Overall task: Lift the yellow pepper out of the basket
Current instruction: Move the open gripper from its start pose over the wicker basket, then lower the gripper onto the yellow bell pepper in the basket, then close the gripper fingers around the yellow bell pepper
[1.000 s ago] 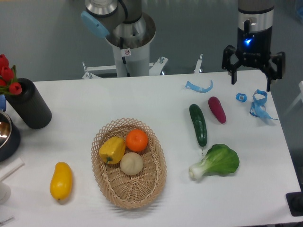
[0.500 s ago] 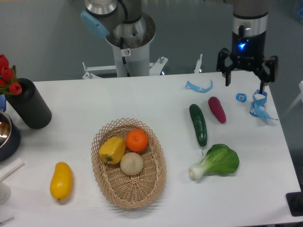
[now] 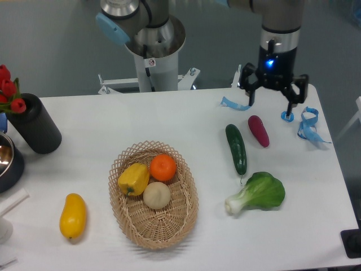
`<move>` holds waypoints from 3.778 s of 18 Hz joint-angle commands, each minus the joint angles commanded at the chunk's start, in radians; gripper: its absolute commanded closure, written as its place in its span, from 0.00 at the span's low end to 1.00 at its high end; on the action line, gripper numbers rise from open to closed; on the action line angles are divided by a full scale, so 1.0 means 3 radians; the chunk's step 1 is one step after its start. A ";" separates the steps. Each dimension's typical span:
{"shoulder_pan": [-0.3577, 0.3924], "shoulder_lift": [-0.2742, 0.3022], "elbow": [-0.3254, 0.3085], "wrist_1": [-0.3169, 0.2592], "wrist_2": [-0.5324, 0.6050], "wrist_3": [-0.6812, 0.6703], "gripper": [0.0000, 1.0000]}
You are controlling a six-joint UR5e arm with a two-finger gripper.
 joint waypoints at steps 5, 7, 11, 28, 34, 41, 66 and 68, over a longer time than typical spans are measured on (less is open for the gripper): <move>-0.0287 -0.0117 -0.0011 0.0005 -0.0015 -0.0771 0.00; -0.0394 -0.0174 -0.0026 0.0005 -0.0066 -0.1012 0.00; -0.0527 -0.0245 -0.0031 0.0000 -0.0464 -0.1549 0.00; -0.1350 -0.0777 0.0030 0.0445 -0.0603 -0.0958 0.00; -0.1519 -0.0992 0.0071 0.0496 -0.0578 -0.0896 0.00; -0.1545 -0.1105 0.0036 0.0598 -0.0578 -0.0891 0.00; -0.1576 -0.1207 -0.0031 0.0598 -0.0532 -0.0911 0.00; -0.1576 -0.1207 -0.0041 0.0598 -0.0532 -0.0916 0.00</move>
